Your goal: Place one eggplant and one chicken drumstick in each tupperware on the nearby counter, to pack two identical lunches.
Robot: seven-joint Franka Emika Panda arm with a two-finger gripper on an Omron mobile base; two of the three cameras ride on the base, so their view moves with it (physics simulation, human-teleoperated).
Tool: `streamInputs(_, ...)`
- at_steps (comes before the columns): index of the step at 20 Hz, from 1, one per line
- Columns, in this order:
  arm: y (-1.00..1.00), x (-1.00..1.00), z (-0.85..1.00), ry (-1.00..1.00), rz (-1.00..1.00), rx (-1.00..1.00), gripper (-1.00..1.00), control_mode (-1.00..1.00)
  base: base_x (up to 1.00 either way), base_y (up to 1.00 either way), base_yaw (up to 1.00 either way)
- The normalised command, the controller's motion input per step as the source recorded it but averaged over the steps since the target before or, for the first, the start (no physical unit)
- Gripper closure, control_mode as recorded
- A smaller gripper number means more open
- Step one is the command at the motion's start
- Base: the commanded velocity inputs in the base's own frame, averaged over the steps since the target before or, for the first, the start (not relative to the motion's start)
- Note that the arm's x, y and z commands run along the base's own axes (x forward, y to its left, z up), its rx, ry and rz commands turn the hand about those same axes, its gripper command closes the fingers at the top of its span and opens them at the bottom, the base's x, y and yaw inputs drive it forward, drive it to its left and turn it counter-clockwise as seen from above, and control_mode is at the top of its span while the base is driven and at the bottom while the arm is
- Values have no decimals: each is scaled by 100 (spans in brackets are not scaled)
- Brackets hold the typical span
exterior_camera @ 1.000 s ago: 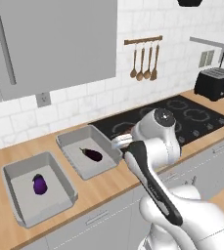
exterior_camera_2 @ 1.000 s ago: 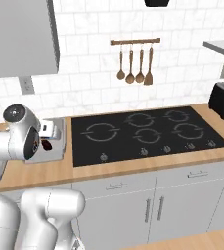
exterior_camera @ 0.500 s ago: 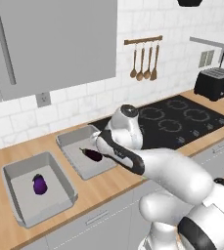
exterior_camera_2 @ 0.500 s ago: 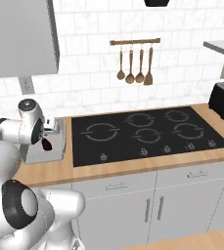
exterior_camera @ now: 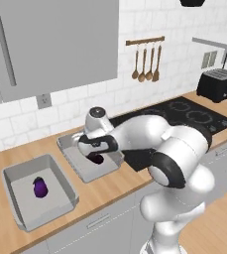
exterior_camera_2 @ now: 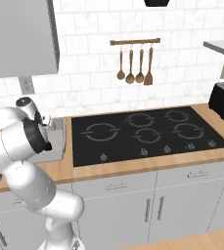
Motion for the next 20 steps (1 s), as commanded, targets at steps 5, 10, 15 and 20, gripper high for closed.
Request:
streamInputs(5,21,-18,0,2,0,0,-100,-100,0,0,0)
streamInputs(10,-9,-69,39,3,-3,10,-100,-100,0,0,0)
streamInputs(15,-58,-100,16,0,0,16,-100,-100,0,0,0)
streamInputs(20,-65,-100,1,0,0,7,-100,-100,0,0,0)
